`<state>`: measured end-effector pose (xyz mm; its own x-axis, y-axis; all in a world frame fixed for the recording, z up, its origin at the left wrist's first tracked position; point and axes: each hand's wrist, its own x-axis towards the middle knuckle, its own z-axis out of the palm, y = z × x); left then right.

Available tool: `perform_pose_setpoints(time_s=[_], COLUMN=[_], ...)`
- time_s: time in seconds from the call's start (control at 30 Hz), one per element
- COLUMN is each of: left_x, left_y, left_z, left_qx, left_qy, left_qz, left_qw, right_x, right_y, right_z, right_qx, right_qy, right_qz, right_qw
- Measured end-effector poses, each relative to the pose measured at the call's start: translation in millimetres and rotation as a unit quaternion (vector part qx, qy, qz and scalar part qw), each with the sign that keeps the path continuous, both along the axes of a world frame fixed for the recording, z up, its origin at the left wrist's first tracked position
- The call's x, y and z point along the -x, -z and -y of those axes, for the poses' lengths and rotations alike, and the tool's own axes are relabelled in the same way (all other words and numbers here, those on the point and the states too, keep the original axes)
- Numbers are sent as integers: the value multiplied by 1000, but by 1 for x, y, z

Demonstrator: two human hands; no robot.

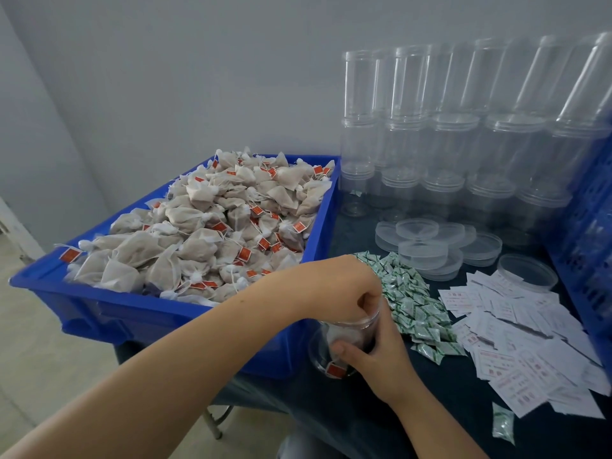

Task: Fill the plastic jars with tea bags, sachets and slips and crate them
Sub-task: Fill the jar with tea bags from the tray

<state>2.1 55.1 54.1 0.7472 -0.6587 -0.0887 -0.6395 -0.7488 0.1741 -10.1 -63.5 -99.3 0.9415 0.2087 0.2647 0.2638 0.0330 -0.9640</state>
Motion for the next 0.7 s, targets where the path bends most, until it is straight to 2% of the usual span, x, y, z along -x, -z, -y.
perform_pose_setpoints(time_s=[0.23, 0.37, 0.47, 0.53, 0.6, 0.7], left_x=[-6, -13, -25, -35, -46, -55], left_y=[-3, -11, -16, -15, -11, -2], left_z=[-10, -22, -43, -65, -91, -127], left_qx=[57, 125, 184, 176, 128, 48], left_qy=[-19, -37, -105, -181, -265, -378], left_qz=[10, 72, 133, 190, 248, 255], left_qw=[998, 989, 968, 949, 923, 889], right_x=[0, 0, 2, 2, 1, 1], right_y=[0, 1, -1, -1, -1, -2], right_z=[-1, -1, -1, -1, -1, -2], right_qx=[-6, -2, 10, 12, 7, 9], right_qy=[-17, -17, -6, -6, -11, -8], right_qz=[-2, 4, 2, -1, 0, -2], right_qw=[1000, 1000, 1000, 1000, 1000, 1000])
